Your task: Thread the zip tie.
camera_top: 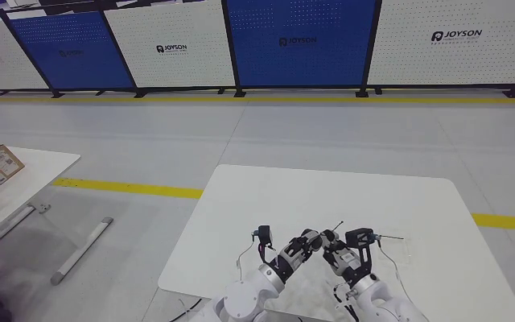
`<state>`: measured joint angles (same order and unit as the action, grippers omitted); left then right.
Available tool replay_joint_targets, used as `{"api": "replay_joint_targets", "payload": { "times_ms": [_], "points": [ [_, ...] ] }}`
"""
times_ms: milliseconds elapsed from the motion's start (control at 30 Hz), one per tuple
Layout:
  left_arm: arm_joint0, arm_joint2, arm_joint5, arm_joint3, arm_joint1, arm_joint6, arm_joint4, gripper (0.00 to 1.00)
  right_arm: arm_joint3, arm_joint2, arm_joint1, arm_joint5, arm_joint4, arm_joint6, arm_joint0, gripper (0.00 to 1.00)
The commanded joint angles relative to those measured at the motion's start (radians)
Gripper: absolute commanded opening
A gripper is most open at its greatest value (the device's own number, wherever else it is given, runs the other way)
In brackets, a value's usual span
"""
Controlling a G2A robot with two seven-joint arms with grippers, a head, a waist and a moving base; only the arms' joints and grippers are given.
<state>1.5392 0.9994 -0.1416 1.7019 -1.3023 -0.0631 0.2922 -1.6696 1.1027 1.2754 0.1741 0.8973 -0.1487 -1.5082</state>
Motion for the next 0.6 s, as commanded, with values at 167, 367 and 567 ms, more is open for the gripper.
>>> {"api": "replay_joint_targets", "payload": {
  "times_ms": [167,367,567],
  "points": [
    [0.003,0.002,-0.019,0.004,0.001,-0.009,0.007,0.0,0.005,-0.002,0.0,0.005,-0.002,-0.004,0.004,0.0],
    [0.0,0.0,-0.004,0.002,0.001,-0.004,0.0,0.0,0.007,0.014,-0.002,0.015,-0.025,-0.008,-0.002,0.0],
    [-0.004,0.001,0.014,-0.001,0.001,0.007,-0.005,0.0,0.007,0.03,-0.006,0.017,-0.019,-0.015,-0.018,0.23]
  ]
}}
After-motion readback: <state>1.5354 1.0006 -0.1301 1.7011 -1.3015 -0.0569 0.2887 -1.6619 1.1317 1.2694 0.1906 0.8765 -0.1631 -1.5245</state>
